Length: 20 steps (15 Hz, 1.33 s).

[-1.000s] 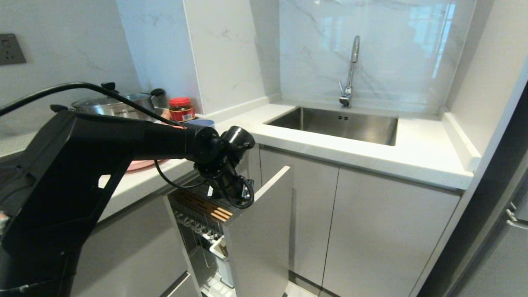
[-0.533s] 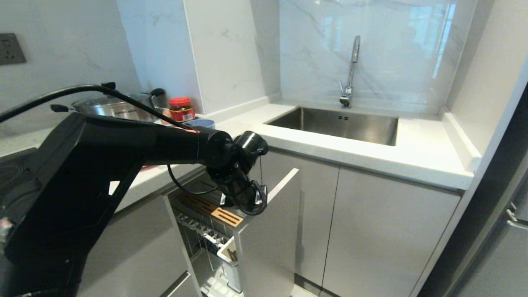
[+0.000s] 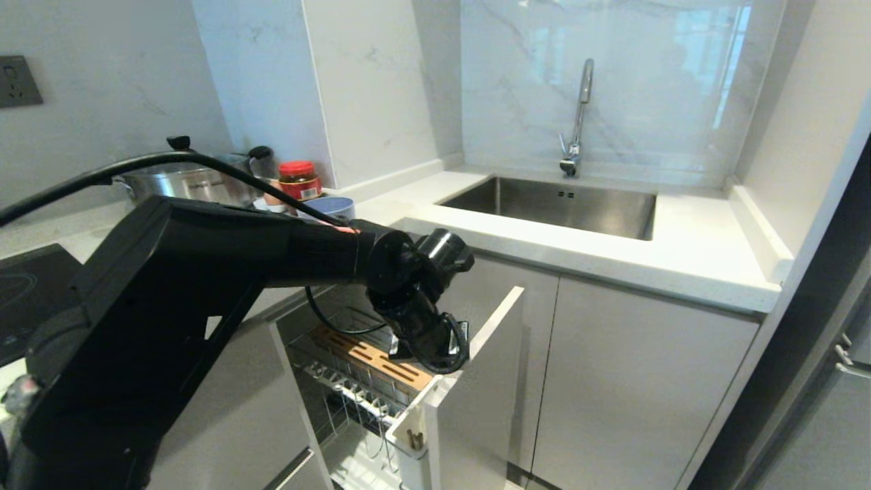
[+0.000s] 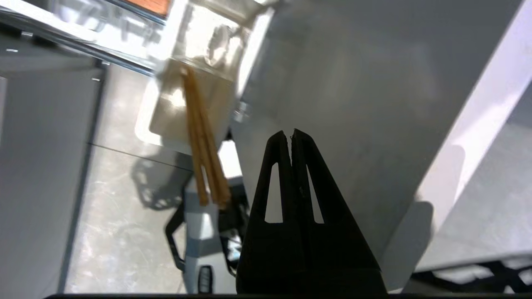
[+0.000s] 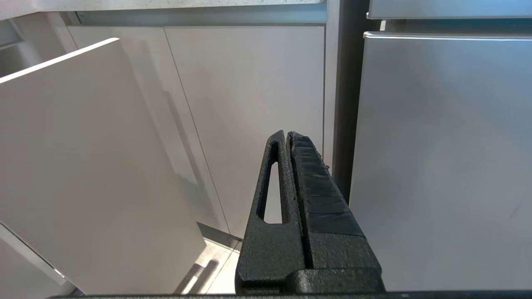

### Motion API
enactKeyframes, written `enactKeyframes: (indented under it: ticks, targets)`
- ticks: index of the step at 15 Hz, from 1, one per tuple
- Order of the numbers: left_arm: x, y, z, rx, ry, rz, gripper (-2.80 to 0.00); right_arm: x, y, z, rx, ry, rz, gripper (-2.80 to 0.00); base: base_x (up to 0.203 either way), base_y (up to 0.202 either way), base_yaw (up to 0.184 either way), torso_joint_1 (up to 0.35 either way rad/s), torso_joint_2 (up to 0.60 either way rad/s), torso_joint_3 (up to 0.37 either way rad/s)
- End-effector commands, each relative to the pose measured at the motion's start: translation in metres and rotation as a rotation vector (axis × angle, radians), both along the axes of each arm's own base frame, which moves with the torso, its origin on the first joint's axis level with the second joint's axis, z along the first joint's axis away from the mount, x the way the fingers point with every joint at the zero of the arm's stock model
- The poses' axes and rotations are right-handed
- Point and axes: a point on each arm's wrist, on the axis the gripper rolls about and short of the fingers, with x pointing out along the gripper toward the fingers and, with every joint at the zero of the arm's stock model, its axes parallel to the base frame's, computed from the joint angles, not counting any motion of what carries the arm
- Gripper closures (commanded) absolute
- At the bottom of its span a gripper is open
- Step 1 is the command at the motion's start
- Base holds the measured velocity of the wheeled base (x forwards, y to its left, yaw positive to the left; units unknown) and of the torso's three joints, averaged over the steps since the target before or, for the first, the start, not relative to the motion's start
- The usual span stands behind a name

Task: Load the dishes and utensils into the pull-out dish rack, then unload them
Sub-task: Open the cupboard

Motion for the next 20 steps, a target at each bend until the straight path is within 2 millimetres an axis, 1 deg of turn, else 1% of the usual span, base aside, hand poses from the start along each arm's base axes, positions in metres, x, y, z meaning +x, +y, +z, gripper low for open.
enactKeyframes:
  ticks: [1,5,12,20]
  targets:
    - [-0.006,-0.008,-0.002,-0.022,0.028,-0.024,0.00,0.000,0.000,0.000,0.000,-0.003,0.000,0.00,0.000,0.000,0.000,0.000,0.00,0.000]
    - [-0.015,-0.019,0.000,-0.082,0.071,-0.065,0.00,0.000,0.000,0.000,0.000,-0.003,0.000,0.00,0.000,0.000,0.000,0.000,0.00,0.000]
    - [-0.025,-0.028,0.004,-0.202,0.170,-0.113,0.00,0.000,0.000,0.000,0.000,-0.003,0.000,0.00,0.000,0.000,0.000,0.000,0.00,0.000]
    - [-0.028,-0.034,0.000,-0.213,0.192,-0.131,0.00,0.000,0.000,0.000,0.000,-0.003,0.000,0.00,0.000,0.000,0.000,0.000,0.00,0.000]
